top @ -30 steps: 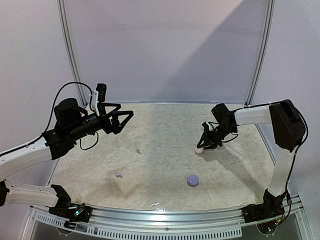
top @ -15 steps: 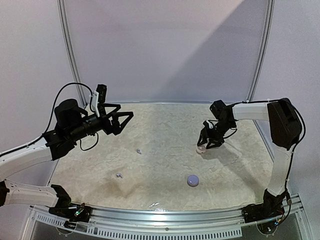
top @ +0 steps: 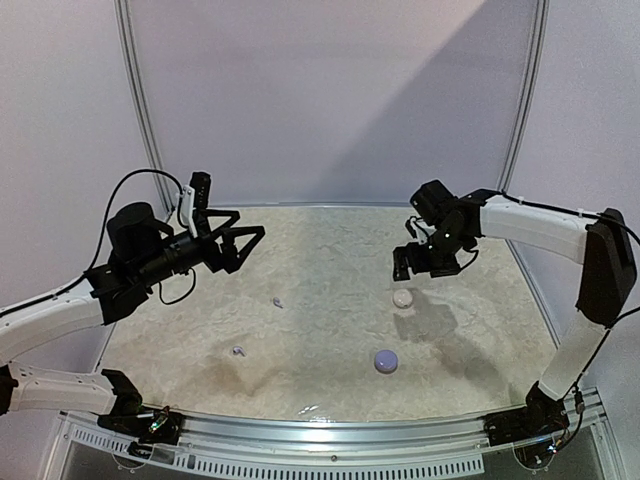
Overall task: Insert the wireless bluetooth earbuds into the charging case
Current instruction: Pick up the charging case from the corner of the board.
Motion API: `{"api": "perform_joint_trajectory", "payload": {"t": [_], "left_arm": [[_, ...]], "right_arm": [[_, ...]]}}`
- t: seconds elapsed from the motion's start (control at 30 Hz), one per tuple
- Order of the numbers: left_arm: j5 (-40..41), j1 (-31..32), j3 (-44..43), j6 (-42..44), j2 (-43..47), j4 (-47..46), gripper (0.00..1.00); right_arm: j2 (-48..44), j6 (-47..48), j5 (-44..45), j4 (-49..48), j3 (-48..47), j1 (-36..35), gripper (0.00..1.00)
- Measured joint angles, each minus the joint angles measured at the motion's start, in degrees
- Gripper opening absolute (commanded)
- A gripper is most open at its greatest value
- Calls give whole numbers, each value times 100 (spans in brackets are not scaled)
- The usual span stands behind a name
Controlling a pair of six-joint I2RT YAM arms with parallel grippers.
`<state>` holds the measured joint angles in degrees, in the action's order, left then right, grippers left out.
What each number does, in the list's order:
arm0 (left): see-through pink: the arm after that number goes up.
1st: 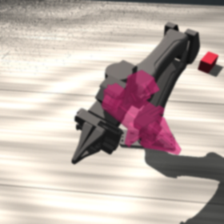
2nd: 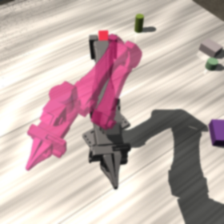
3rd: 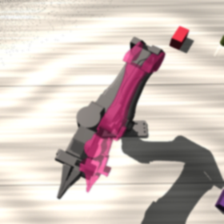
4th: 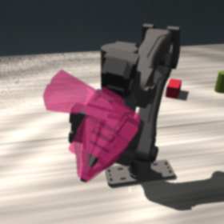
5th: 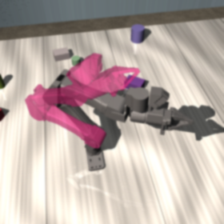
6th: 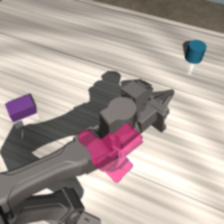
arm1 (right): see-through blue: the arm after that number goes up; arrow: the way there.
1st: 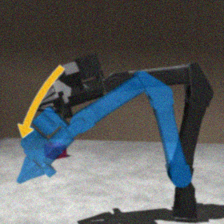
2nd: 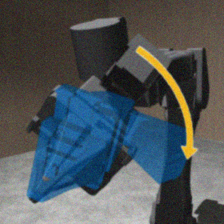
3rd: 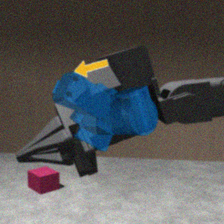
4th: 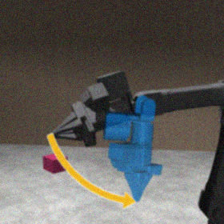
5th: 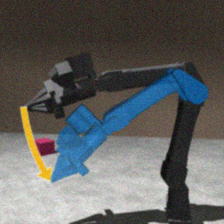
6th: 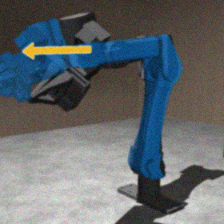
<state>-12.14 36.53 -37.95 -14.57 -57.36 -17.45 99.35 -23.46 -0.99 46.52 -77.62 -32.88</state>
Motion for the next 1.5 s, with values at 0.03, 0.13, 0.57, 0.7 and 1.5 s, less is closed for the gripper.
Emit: {"api": "perform_joint_trajectory", "payload": {"t": [0.03, 0.13, 0.57, 0.7, 1.5], "left_arm": [[0, -2, 20, 0, 15, -9, 99], [0, -7, 48, 0, 48, -26, 99], [-22, -9, 214, -46, 131, -197, 99], [-22, -9, 234, -46, 221, -195, 99], [-4, -17, 330, -42, 378, -199, 99]], "right_arm": [[-101, -7, 133, 13, 50, -247, 99], [-120, -186, 315, 105, 199, -866, 99], [817, -2616, 39, 468, 232, -2367, 98], [994, -3112, -125, 356, 339, -2494, 91], [1084, -3423, -120, 341, 496, -2706, 47]]}}
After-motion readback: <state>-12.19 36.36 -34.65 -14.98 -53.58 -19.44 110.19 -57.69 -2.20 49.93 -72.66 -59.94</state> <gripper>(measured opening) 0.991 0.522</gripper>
